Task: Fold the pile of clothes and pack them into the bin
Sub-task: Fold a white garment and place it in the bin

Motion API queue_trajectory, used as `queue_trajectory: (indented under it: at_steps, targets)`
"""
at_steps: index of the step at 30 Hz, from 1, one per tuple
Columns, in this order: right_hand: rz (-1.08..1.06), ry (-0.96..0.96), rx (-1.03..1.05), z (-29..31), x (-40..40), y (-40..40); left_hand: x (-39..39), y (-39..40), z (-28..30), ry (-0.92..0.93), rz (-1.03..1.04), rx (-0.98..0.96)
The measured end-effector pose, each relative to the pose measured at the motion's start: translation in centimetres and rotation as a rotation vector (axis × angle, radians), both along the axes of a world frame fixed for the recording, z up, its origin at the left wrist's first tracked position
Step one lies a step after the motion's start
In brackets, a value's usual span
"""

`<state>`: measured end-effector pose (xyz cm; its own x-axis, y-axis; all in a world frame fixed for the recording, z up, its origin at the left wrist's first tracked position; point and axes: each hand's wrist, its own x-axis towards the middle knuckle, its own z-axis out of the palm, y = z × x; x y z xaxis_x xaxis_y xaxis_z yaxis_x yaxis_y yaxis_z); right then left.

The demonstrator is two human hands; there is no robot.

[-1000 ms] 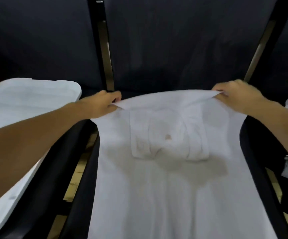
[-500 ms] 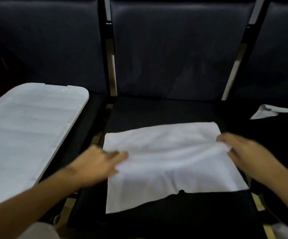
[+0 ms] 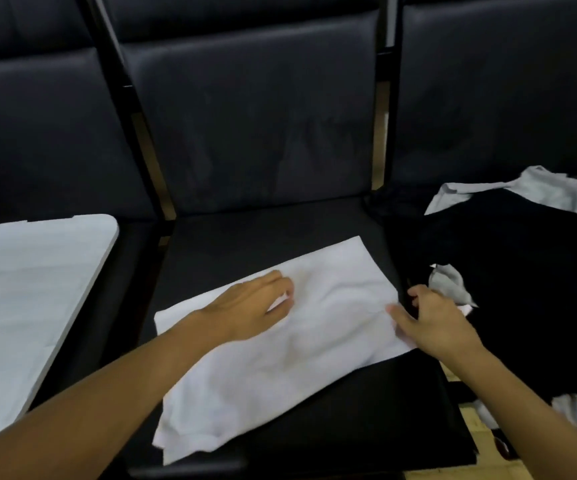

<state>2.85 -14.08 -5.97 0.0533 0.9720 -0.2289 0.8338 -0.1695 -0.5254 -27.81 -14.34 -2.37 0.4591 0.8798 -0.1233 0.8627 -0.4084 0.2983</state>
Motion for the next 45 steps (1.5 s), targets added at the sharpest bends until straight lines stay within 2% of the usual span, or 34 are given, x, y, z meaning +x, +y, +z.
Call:
queue_trajectory:
  at_steps: [3,6,9,13,17,22,25,27,29,31,33,34,35,37,39,42,45]
  targets:
    - [-0.059,0.094,-0.043,-0.1,-0.5,0.9,5.0,6.0,-0.6,0.083,0.026,-0.043]
    - [0.02,-0.015,-0.207,-0.4,-0.4,1.4,9.6,11.3,-1.3,0.086,0.096,-0.191]
    - [0.086,-0.022,-0.303,-0.3,-0.5,1.6,12.1,14.8,-1.8,0.089,0.173,-0.285]
    - [-0.031,0.226,-0.251,1.4,0.9,2.4,13.4,16.3,-1.1,0.026,0.064,-0.239]
    - [-0.118,0.49,-0.123,4.9,2.5,2.6,12.1,15.7,2.7,-0.156,-0.005,-0.145]
    - [0.241,0.748,-0.199,8.5,-2.2,0.0,4.1,12.1,7.9,0.027,-0.108,-0.004]
    - [0.457,0.786,-0.263,8.8,-8.6,-2.4,-3.5,8.6,8.5,0.242,-0.149,0.015]
    - [0.623,0.746,-0.411,8.6,-12.1,-3.6,-8.1,6.0,7.7,0.492,-0.176,-0.004]
    - [0.702,0.649,-0.476,7.8,-13.2,-3.9,-10.5,4.1,6.3,0.624,-0.137,-0.068]
    - [0.625,0.429,-0.343,6.5,-12.6,-3.2,-10.2,3.1,5.1,0.543,-0.101,-0.103]
    - [0.484,-0.013,-0.19,5.3,-11.0,-2.2,-7.5,3.0,3.9,0.406,-0.131,-0.046]
    - [0.427,-0.183,-0.172,5.0,-10.5,-2.1,-5.8,3.3,3.2,0.362,-0.159,-0.017]
    - [0.395,-0.268,-0.211,4.7,-10.3,-1.9,-3.9,3.7,2.4,0.33,-0.189,-0.006]
    - [0.38,-0.236,-0.362,4.4,-10.8,-2.4,0.1,4.3,1.0,0.374,-0.252,-0.06]
    - [0.4,-0.216,-0.436,3.8,-11.9,-2.7,2.9,5.1,0.2,0.492,-0.34,-0.064]
    - [0.422,-0.212,-0.449,3.7,-12.2,-2.1,3.3,5.4,0.4,0.636,-0.45,0.07]
    - [0.496,-0.053,-0.443,5.6,-11.3,-0.9,0.0,3.5,1.9,0.564,-0.479,0.228]
